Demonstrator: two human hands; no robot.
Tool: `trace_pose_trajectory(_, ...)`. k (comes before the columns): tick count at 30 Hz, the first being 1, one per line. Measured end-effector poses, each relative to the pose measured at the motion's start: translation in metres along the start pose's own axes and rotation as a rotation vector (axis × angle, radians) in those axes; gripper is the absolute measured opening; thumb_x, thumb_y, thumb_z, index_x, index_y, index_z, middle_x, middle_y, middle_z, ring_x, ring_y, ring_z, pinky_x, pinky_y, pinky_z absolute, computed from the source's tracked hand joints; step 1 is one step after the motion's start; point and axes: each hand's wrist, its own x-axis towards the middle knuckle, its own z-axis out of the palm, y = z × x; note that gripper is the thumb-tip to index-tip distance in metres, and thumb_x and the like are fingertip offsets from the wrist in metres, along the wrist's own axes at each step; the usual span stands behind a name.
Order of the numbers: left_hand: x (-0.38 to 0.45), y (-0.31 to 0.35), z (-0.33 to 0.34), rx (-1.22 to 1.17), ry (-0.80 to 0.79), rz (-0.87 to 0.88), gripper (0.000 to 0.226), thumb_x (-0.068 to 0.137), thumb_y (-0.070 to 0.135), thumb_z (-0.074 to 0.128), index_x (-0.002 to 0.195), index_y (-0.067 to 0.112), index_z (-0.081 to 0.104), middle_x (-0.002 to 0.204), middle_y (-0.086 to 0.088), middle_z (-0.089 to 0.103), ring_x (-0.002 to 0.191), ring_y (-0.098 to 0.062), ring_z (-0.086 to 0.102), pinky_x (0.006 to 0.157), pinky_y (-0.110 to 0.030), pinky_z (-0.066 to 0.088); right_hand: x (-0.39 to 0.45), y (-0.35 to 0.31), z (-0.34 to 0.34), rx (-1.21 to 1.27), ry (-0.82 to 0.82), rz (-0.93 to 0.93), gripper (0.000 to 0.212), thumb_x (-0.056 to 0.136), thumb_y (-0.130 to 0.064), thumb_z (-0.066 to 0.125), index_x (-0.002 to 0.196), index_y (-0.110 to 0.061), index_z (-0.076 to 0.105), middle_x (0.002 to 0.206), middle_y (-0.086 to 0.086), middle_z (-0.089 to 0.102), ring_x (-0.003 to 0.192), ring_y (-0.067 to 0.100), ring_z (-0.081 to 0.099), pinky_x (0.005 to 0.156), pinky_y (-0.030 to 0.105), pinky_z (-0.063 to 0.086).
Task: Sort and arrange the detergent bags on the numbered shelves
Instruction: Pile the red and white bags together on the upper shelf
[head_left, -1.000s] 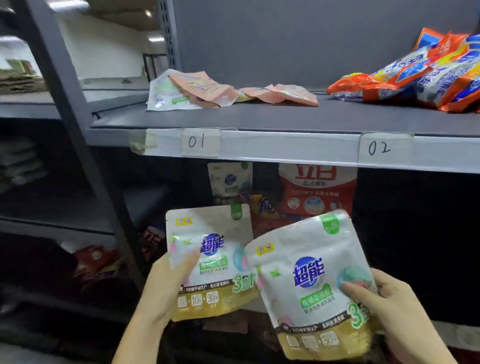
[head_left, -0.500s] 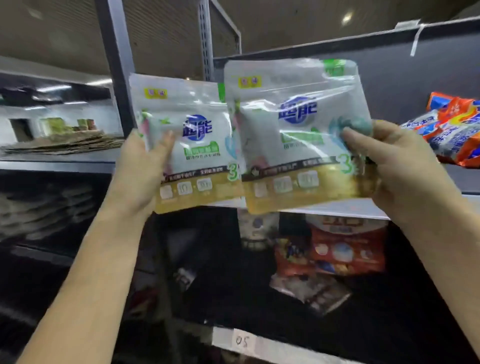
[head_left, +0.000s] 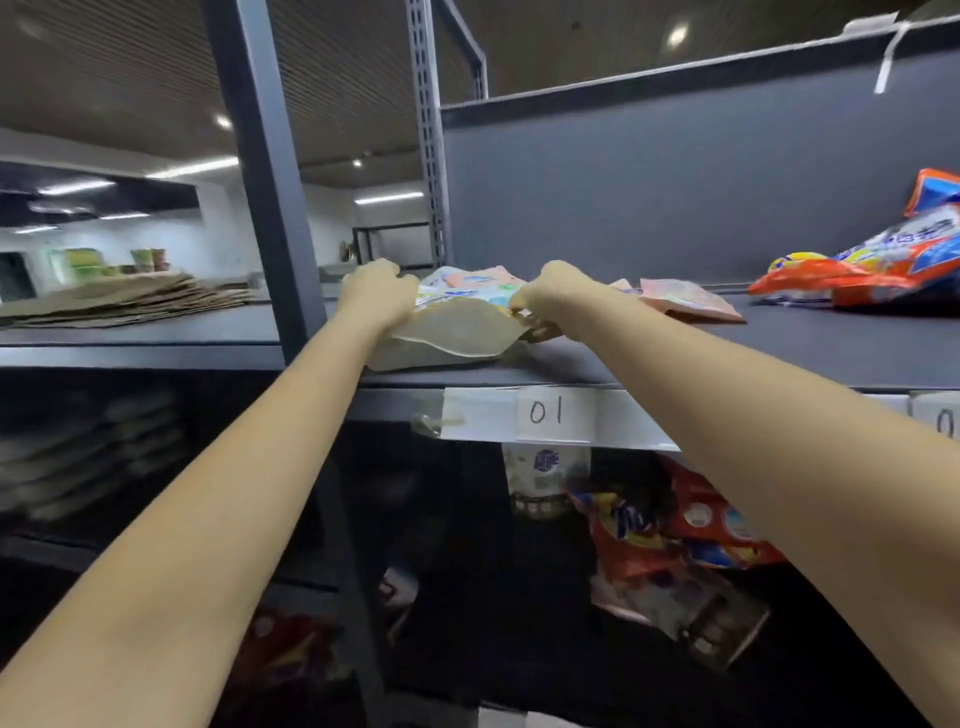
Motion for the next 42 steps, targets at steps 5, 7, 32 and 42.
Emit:
trace_pose_trajectory(5, -0.038, 0.009, -0.004, 0.178, 0.045, 0.194, 0.027, 0.093, 0.012, 0.038, 0.084, 0.009, 0.063, 0.090, -0.013, 0.059, 0.086, -0.032, 0.050, 0.067, -0.033, 0.037, -0.010, 0.014, -0.016, -0.367, 0.176, -0.201, 0.014, 0.081, -0.005, 0.048, 0.084, -0.002, 0.061, 0.080, 0.015, 0.062, 0.063, 0.026, 0.053, 0.051, 0.022, 0.038)
trace_pose_trajectory(7, -0.053, 0.010, -0.009, 0.168, 0.110, 0.241, 0.032, 0.095, 0.017, 0.038, 0.109, 0.008, 0.066, 0.112, -0.013, 0.062, 0.102, -0.033, 0.053, 0.082, -0.037, 0.041, -0.024, 0.020, -0.025, -0.454, 0.226, -0.284, 0.024, 0.079, -0.006, 0.049, 0.094, 0.003, 0.067, 0.084, 0.022, 0.060, 0.072, 0.026, 0.048, 0.055, 0.026, 0.036)
trace_pose_trajectory(32, -0.271, -0.048, 0.251, 0.033, -0.614, 0.017, 0.032, 0.099, 0.024, 0.038, 0.122, 0.015, 0.059, 0.122, -0.006, 0.060, 0.108, -0.024, 0.058, 0.086, -0.028, 0.047, -0.149, 0.377, 0.001, -0.272, 0.065, 0.300, 0.037, 0.094, -0.024, 0.053, 0.128, -0.011, 0.054, 0.132, 0.010, 0.055, 0.120, 0.025, 0.050, 0.087, 0.024, 0.038)
trace_pose_trajectory(42, -0.164, -0.046, 0.349, -0.049, -0.756, -0.101, 0.034, 0.095, 0.035, 0.049, 0.100, 0.005, 0.064, 0.097, -0.007, 0.063, 0.086, -0.020, 0.059, 0.060, -0.025, 0.037, -0.030, 0.412, 0.003, -0.707, -0.144, 0.361, 0.064, 0.079, -0.070, 0.049, 0.119, -0.021, 0.059, 0.117, 0.004, 0.061, 0.116, 0.025, 0.051, 0.097, 0.036, 0.032)
